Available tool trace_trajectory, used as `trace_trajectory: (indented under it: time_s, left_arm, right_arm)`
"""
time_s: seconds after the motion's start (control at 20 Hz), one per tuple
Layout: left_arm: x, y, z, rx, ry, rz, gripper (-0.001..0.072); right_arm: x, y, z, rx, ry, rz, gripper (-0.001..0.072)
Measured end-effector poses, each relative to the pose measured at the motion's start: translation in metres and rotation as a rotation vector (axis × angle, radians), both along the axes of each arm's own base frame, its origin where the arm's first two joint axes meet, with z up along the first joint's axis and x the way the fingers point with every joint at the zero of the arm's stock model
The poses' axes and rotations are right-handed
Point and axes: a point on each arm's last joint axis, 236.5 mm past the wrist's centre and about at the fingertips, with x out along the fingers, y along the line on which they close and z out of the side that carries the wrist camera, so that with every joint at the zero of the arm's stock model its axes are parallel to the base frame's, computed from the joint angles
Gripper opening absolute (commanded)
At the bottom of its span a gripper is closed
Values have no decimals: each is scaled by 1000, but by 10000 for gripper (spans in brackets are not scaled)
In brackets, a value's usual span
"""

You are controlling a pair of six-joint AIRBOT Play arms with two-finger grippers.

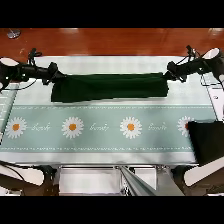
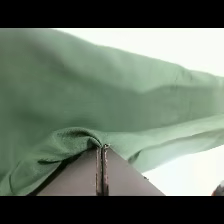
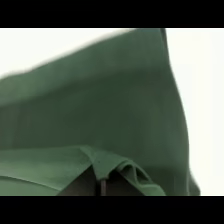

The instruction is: Fold the shirts.

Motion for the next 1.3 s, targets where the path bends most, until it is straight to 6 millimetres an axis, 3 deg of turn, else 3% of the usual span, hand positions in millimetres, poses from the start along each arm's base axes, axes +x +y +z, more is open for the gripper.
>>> trace_trajectory:
  time_s: [0.05, 0.1, 0.15, 0.3, 0.4, 0.55, 0.7, 0.85, 1.05, 1.1, 1.15, 1.2, 1.25, 1.3]
  left_arm:
    - [8, 1, -5, -4, 7, 4, 149]
    - [15, 0, -11, -8, 14, 4, 556]
    - [20, -1, -17, -12, 22, 2, 702]
    - [24, 3, -22, -19, 52, -12, 697]
    - [17, 30, -22, 11, 110, 11, 697]
    - [-3, 68, -4, 53, 161, 46, 697]
    - [-17, 79, 22, 128, 86, 75, 697]
    - [-33, 53, 56, 205, -76, 67, 698]
    - [-70, -9, 85, 252, -229, -13, 698]
    - [-78, -23, 88, 258, -252, -40, 698]
    - [-84, -40, 92, 253, -276, -66, 698]
    - [-91, -57, 92, 242, -287, -100, 696]
    - [-96, -71, 92, 233, -297, -125, 608]
    - [-99, -86, 94, 212, -305, -143, 268]
  right_arm:
    - [9, 3, -4, 23, -4, -6, 58]
    - [16, 6, -8, 49, -6, -15, 345]
    - [22, 9, -10, 76, -10, -27, 634]
    - [40, 11, 0, 153, -61, -52, 621]
    - [42, -11, 12, 169, -74, -78, 621]
    - [19, -55, 8, 153, 17, -115, 621]
    - [-14, -74, -14, 118, 146, -92, 621]
    - [-30, -66, -33, 112, 226, -47, 621]
    - [-38, -20, -51, 153, 288, 56, 620]
    - [-36, -3, -53, 180, 287, 79, 543]
    - [-35, 9, -54, 189, 283, 97, 225]
    - [-31, 19, -57, 190, 272, 108, 31]
    - [-25, 29, -52, 206, 249, 116, 30]
    - [-17, 40, -37, 231, 207, 130, 30]
